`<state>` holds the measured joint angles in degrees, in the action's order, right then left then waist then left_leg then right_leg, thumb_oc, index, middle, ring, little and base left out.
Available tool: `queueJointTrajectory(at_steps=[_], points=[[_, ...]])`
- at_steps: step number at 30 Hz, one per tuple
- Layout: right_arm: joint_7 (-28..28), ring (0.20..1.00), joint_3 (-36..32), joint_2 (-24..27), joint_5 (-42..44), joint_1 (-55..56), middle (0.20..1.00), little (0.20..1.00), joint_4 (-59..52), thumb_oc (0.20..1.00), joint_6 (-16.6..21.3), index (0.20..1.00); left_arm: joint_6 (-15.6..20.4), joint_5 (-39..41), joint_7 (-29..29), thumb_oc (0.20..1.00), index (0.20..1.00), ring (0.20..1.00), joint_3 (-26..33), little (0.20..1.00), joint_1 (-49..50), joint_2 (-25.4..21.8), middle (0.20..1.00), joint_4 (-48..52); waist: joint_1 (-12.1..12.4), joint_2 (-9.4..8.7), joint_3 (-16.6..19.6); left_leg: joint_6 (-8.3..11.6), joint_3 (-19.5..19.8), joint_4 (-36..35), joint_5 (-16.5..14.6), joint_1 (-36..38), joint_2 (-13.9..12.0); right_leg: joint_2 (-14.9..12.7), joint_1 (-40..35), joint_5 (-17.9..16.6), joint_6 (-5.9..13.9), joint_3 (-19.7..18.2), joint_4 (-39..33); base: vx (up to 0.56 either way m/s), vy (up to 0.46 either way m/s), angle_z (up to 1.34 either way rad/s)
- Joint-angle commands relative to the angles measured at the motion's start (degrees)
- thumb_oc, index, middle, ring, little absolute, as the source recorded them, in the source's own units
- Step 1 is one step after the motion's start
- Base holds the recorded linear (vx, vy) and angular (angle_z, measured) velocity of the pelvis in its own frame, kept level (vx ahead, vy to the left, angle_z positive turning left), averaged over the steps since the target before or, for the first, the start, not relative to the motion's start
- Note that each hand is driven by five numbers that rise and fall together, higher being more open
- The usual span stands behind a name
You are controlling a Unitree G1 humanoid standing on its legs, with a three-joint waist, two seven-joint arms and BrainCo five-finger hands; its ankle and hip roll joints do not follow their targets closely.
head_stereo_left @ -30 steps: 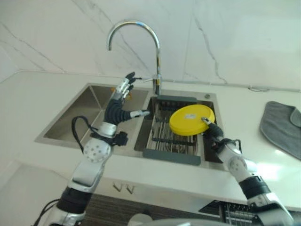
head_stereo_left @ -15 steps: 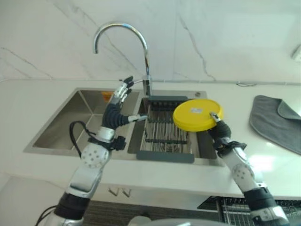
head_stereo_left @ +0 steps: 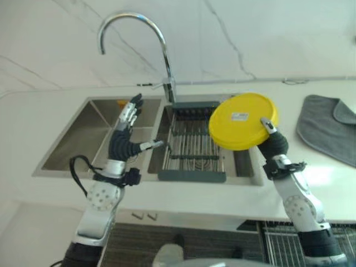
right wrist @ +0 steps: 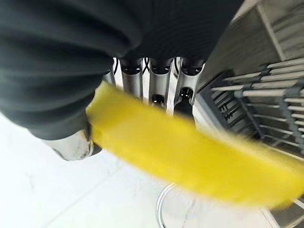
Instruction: Place the dishes in the dishwasher.
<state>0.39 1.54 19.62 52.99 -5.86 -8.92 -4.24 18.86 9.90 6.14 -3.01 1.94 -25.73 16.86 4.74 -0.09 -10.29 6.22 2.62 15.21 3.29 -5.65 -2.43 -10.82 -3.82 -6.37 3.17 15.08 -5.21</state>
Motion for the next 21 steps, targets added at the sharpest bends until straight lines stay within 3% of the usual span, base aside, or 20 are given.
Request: queueJointTrajectory(at_steps=[1,2,4,8,10,11,13,14,16,18,21], points=[[3.53,0.200,-2.29,-0.41,6.00,-4.19,0.200,0.200,-5.72,0.200,5.33,0.200,5.36,-1.89,2.35,1.000,1.000,1.000,1.56,1.000,-2.21,-2.86,1.000,2.99,-1.46,-1.05,0.03,-2.72,-3.71,-5.41,-13.84,13.67,-0.70,1.32,0.02,1.87,4.42,-2.34,0.21,-0.22,0.405,-0.46],[3.38,0.200,-2.94,-1.17,6.87,-3.70,0.200,0.200,-5.97,0.200,5.52,0.200,5.69,-1.74,1.58,1.000,1.000,1.000,1.78,1.000,-2.38,-3.29,1.000,2.62,-2.50,-0.43,0.08,-3.20,-4.74,-10.44,-13.84,16.53,-0.92,0.72,1.40,0.74,6.05,-2.75,0.47,-0.32,0.425,-0.22],[3.84,0.200,-5.56,-2.57,8.88,-2.55,0.200,0.200,-6.97,0.200,6.55,0.200,5.88,-1.34,-0.57,1.000,1.000,1.000,2.26,1.000,-3.06,-4.01,1.000,2.63,-3.92,-0.64,-0.79,-3.71,-2.14,-18.71,-11.80,19.69,-0.05,-1.88,6.31,-2.74,9.48,-4.28,1.99,-0.43,0.447,0.22],[3.08,0.200,-8.18,-4.09,8.73,-1.17,0.200,0.200,-9.39,0.200,6.88,0.200,6.23,-1.47,-2.75,1.000,1.000,1.000,2.01,1.000,-3.59,-3.76,1.000,3.55,-5.19,-0.77,-2.01,-4.82,0.50,-20.21,-12.16,19.23,2.78,-4.70,9.01,-6.19,10.25,-5.32,1.34,-0.34,0.389,0.26],[2.20,0.200,-8.18,-4.37,8.16,-0.81,0.200,0.200,-9.67,0.200,6.93,0.200,5.89,-0.86,-3.26,1.000,1.000,1.000,1.46,1.000,-3.99,-4.15,1.000,3.48,-5.15,-0.76,-2.12,-5.32,0.73,-20.21,-12.17,19.06,3.58,-5.18,9.43,-6.38,10.41,-4.15,1.00,-0.26,0.287,0.16],[2.15,0.200,-7.93,-4.35,9.08,-0.26,0.200,0.200,-9.91,0.200,6.61,0.200,6.26,-0.49,-2.59,1.000,1.000,1.000,1.51,1.000,-3.32,-4.47,1.000,3.17,-4.81,-0.75,-2.46,-5.92,-1.06,-20.21,-12.52,19.74,3.77,-4.83,9.89,-7.02,10.64,-0.75,4.48,-0.19,0.172,-0.08],[2.32,0.200,-7.84,-4.32,9.06,0.77,0.200,0.200,-10.18,0.200,6.56,0.200,6.85,-0.32,-2.76,1.000,1.000,1.000,2.10,1.000,-2.76,-4.54,1.000,3.06,-4.63,-0.69,-2.39,-6.83,-2.18,-20.21,-12.07,19.28,3.87,-3.77,10.06,-4.48,9.75,0.43,9.55,-0.29,0.165,-0.72],[2.89,0.200,-7.59,-4.20,10.10,1.65,0.200,0.200,-10.45,0.200,6.08,0.200,7.00,-0.67,-2.36,1.000,1.000,1.000,2.11,1.000,-2.65,-4.37,1.000,3.40,-4.51,-0.01,-2.23,-7.81,-3.45,-20.21,-11.05,18.35,3.41,-2.29,9.48,0.33,8.06,1.26,16.01,-0.41,0.159,-0.68],[3.37,0.200,-7.17,-4.13,11.54,1.94,0.200,0.200,-10.57,0.200,6.73,0.200,6.16,-2.56,-0.69,1.000,1.000,1.000,1.46,1.000,-3.19,-4.05,1.000,3.90,-3.35,0.38,-2.35,-8.35,-5.68,-20.21,-9.59,16.78,2.55,-2.59,7.28,3.99,6.33,2.82,22.83,-0.32,0.037,-0.28],[3.42,0.200,-6.59,-5.03,12.46,1.12,0.200,0.200,-9.97,0.200,7.82,0.200,5.59,-4.14,0.62,1.000,1.000,1.000,1.00,1.000,-4.23,-4.14,1.000,3.64,-1.01,0.10,-1.68,-8.45,-7.73,-20.21,-7.73,14.24,1.42,-4.65,2.78,3.90,5.94,4.40,25.26,-0.24,-0.167,-0.58],[1.96,0.200,-7.00,-6.67,14.12,0.69,0.200,0.200,-10.89,0.200,7.81,0.200,4.65,-2.04,-0.63,1.000,1.000,1.000,2.13,1.000,-4.97,-5.91,1.000,3.81,1.75,-1.34,0.04,-7.37,-8.01,-20.21,-6.20,12.31,0.60,-6.95,-4.33,3.15,7.50,4.52,19.95,-0.15,-0.338,-1.06]])
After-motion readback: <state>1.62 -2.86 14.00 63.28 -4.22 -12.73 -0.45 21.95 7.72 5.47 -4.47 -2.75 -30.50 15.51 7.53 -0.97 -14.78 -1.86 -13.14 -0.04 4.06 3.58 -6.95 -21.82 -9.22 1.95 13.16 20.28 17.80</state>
